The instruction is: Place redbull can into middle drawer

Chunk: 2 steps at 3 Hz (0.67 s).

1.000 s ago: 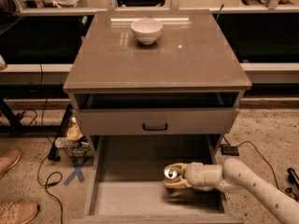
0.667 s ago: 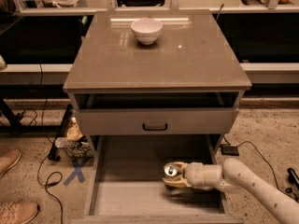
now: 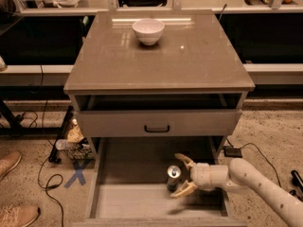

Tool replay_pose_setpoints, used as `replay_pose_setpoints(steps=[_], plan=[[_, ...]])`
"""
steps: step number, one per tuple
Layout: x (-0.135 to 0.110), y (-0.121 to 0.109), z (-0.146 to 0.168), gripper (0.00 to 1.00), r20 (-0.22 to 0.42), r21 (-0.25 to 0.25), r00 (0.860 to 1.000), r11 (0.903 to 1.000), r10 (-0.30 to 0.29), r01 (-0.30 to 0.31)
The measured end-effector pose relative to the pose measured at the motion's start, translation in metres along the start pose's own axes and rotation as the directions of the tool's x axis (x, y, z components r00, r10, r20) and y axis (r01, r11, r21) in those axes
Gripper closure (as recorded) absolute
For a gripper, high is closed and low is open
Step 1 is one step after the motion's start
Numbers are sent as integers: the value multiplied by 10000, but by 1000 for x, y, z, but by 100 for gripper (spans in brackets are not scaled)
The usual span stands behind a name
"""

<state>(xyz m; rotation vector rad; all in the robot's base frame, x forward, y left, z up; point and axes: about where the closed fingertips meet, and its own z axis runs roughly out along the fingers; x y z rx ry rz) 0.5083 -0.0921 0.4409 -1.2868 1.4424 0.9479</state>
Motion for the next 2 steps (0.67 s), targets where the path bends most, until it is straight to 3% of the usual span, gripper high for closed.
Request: replay_pose_setpoints(steps=[1, 2], plan=[[-17, -4, -30, 0, 175, 293, 9997, 9994, -186, 181], [-36, -2, -84, 0, -175, 802, 9995, 9964, -255, 268]])
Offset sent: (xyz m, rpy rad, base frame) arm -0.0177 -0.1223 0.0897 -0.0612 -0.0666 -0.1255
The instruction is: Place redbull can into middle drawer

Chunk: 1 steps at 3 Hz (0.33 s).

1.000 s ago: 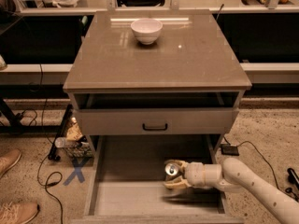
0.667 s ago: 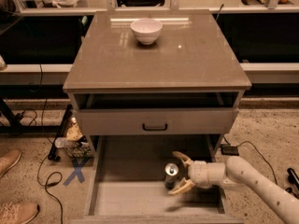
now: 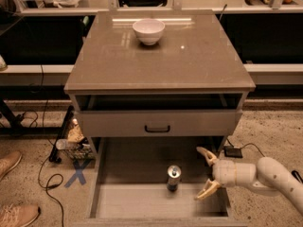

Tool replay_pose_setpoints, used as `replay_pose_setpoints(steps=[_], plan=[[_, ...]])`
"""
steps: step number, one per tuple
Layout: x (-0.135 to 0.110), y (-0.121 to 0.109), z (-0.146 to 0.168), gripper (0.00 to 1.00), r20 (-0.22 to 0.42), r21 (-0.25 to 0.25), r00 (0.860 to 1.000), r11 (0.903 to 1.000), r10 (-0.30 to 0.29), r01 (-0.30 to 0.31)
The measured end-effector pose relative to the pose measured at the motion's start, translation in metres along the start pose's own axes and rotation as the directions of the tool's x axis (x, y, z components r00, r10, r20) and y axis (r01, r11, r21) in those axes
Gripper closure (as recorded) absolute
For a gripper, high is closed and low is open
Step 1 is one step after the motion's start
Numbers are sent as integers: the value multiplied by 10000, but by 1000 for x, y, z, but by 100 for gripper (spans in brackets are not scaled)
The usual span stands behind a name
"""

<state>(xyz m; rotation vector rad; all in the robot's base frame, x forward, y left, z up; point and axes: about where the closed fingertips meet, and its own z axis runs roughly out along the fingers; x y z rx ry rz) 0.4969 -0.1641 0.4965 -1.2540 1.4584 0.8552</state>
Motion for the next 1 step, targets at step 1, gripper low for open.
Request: replay_pose_setpoints(steps=[1], plan=[[-10, 0, -32, 0, -317, 291, 9995, 9996, -33, 42]])
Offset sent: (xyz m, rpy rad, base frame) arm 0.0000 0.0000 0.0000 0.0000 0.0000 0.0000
